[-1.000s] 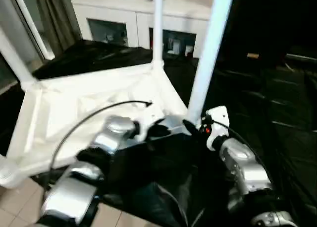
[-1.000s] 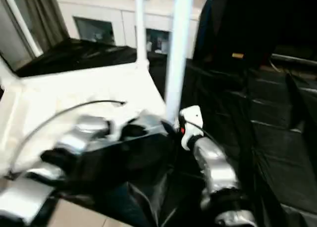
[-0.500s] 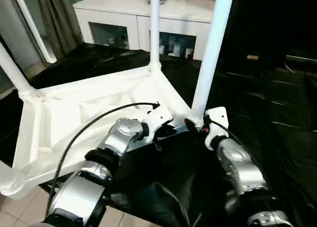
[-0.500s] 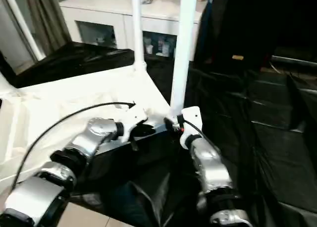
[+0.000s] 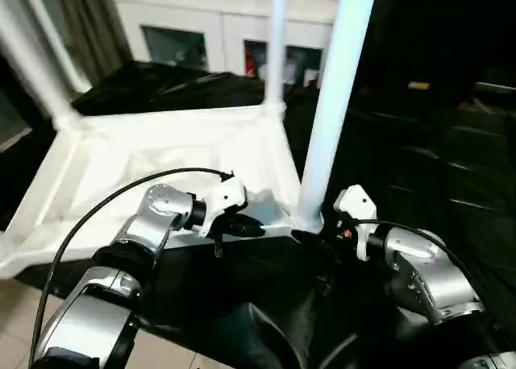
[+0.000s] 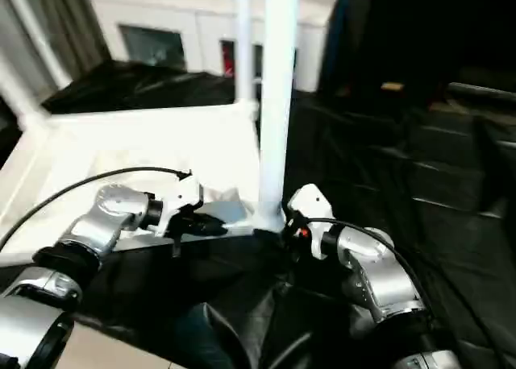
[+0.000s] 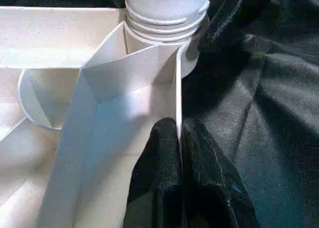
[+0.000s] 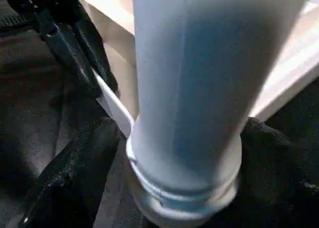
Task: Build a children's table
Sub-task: Rotate leg to tighten
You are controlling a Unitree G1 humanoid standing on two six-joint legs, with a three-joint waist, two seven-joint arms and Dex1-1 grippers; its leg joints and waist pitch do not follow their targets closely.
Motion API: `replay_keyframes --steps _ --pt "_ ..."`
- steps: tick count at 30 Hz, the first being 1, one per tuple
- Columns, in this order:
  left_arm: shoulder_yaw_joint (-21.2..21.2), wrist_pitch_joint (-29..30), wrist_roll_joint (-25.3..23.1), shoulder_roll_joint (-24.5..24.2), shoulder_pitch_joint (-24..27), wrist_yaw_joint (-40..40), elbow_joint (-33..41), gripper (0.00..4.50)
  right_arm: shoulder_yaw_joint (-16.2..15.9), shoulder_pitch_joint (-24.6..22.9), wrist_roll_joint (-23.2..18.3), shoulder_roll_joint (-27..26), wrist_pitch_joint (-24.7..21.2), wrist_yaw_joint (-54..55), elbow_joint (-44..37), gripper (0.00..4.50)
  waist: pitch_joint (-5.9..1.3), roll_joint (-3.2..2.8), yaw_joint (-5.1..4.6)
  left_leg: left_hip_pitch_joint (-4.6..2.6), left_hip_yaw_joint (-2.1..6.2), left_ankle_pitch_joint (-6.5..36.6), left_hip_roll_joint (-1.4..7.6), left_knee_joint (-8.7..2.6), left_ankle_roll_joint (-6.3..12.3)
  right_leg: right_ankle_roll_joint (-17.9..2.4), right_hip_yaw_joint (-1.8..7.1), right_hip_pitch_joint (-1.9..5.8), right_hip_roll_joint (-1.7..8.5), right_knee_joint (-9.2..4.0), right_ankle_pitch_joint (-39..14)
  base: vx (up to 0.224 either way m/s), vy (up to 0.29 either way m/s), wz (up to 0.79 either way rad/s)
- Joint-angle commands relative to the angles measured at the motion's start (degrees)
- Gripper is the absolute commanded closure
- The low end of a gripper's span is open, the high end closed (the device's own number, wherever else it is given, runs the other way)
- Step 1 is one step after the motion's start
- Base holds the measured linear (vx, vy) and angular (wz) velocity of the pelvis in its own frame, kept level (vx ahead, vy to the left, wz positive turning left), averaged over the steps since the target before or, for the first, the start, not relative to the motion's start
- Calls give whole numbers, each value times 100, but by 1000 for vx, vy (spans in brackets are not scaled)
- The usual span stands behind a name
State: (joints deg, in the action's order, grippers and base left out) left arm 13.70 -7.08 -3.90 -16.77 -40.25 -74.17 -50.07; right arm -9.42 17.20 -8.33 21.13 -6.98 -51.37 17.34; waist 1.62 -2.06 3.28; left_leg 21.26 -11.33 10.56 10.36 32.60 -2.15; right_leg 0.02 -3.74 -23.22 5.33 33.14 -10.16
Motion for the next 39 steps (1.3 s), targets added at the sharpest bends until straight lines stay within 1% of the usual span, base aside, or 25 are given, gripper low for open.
replay_keyframes --steps 1,2,5,6,7,8,11,12,16,17,24,25,27,28,29,30,31,32,33,34,35,36,37,38,39 --pt "52 36 195 24 141 -190 44 450 -65 -36 -138 28 -113 -167 -198 66 -303 93 21 -55 76 791 307 -282 764 -1619 212 316 325 -261 -401 0 0 0" --pt "48 43 199 21 145 -197 51 450 -76 -48 -156 27 -125 -196 -219 66 -293 94 21 -61 78 915 313 -298 671 -1566 216 304 322 -282 -622 0 0 0" --pt "27 106 219 3 191 -249 134 450 -96 -107 -254 -8 -188 -351 -308 66 -279 108 21 -69 87 1095 315 -322 504 -1455 228 307 333 -318 -974 0 0 0" --pt "24 125 226 6 198 -264 151 450 -86 -111 -274 -19 -197 -365 -313 82 -283 103 19 -70 90 1090 313 -325 470 -1436 229 307 333 -317 -1010 0 0 0" --pt "16 154 233 11 209 -273 179 450 -75 -122 -316 -32 -229 -407 -331 82 -286 104 19 -74 90 1075 314 -324 462 -1437 231 308 333 -315 -985 0 0 0" --pt "7 179 236 16 216 -272 203 450 -72 -132 -356 -38 -269 -454 -354 100 -285 111 19 -70 87 1042 308 -320 468 -1442 232 306 326 -310 -942 0 0 0" --pt "-4 197 236 13 224 -273 224 450 -74 -141 -381 -33 -327 -451 -359 110 -300 110 27 -66 84 898 301 -304 506 -1468 230 312 324 -287 -758 0 0 0" --pt "-4 198 235 13 225 -270 224 450 -76 -142 -379 -32 -327 -452 -354 136 -299 110 25 -63 85 875 301 -303 515 -1477 229 312 323 -281 -716 0 0 0" --pt "-7 229 235 5 247 -281 270 450 -67 -148 -378 -52 -370 -452 -319 148 -305 113 27 -62 82 804 296 -290 564 -1504 224 315 323 -272 -616 0 0 0" --pt "-2 259 232 -5 267 -293 308 450 -80 -144 -382 -63 -375 -446 -306 169 -304 117 30 -60 81 816 293 -289 567 -1501 224 317 325 -274 -643 0 0 0" --pt "-9 321 231 -41 324 -293 392 450 -71 -113 -334 -145 -392 -270 -217 180 -308 111 29 -62 82 795 294 -286 570 -1507 222 318 321 -266 -627 0 0 0" --pt "-20 300 195 -23 313 -169 359 450 -36 -79 -236 -209 -354 -51 -97 180 -308 110 27 -65 83 791 293 -288 559 -1504 222 315 320 -266 -636 0 0 0" --pt "-59 93 -31 86 208 563 112 450 115 27 5 -440 -240 674 295 181 -293 111 -8 -62 90 918 287 -301 476 -1475 224 291 330 -294 -827 0 0 0" --pt "-59 93 -31 86 208 563 112 450 115 27 5 -440 -240 674 295 182 -282 123 -41 -75 95 1073 268 -306 375 -1410 225 287 333 -333 -1095 0 0 0" --pt "-100 66 -119 162 142 979 -18 450 194 61 73 -546 -190 983 445 182 -268 128 -52 -77 106 1212 269 -324 288 -1328 228 287 332 -366 -1406 0 0 0" --pt "-136 169 -231 314 14 1576 -238 450 342 90 136 -805 -160 1589 667 182 -259 123 -59 -90 106 1296 269 -330 242 -1290 229 272 327 -378 -1538 0 0 0" --pt "-136 169 -231 314 14 1576 -238 450 342 90 136 -805 -160 1589 667 182 -246 118 -74 -113 121 1461 271 -351 138 -1219 234 252 327 -402 -1776 0 0 0" --pt "-158 265 -298 417 -70 1956 -375 450 441 105 172 -982 -148 1992 806 182 -245 128 -89 -116 134 1578 270 -361 79 -1147 231 261 334 -422 -1950 0 0 0" --pt "-182 419 -340 572 -170 2355 -525 450 483 95 256 -1197 -163 2447 898 183 -248 130 -99 -105 134 1565 271 -368 58 -1127 238 262 331 -415 -1928 0 0 0" --pt "-190 466 -353 620 -200 2477 -572 450 496 92 282 -1263 -168 2586 926 183 -231 123 -107 -147 121 1652 280 -376 12 -1115 251 203 317 -437 -1939 0 0 0" --pt "-185 587 -397 780 -292 2797 -692 450 522 80 361 -1486 -218 3018 994 183 -225 134 -144 -137 123 1770 259 -381 -28 -1096 255 199 320 -448 -2092 0 0 0" --pt "-155 650 -428 904 -353 2990 -768 450 521 78 427 -1648 -230 3313 1047 183 -236 135 -125 -135 144 1772 261 -390 -35 -1046 252 223 328 -453 -2128 0 0 0" --pt "-155 650 -428 904 -353 2990 -768 450 521 78 427 -1648 -230 3313 1047 183 -233 128 -116 -149 150 1769 271 -398 -37 -1045 249 217 328 -454 -2084 0 0 0" --pt "-105 681 -470 1069 -424 3192 -859 450 466 98 537 -1798 -182 3577 1129 183 -224 88 -120 -153 147 1835 268 -404 -7 -1040 252 220 321 -466 -2028 0 0 0" --pt "-46 646 -511 1193 -476 3261 -926 450 429 127 597 -1894 -126 3691 1199 183 -200 97 -141 -163 135 1982 255 -407 -30 -1016 253 192 314 -501 -2141 0 0 0"
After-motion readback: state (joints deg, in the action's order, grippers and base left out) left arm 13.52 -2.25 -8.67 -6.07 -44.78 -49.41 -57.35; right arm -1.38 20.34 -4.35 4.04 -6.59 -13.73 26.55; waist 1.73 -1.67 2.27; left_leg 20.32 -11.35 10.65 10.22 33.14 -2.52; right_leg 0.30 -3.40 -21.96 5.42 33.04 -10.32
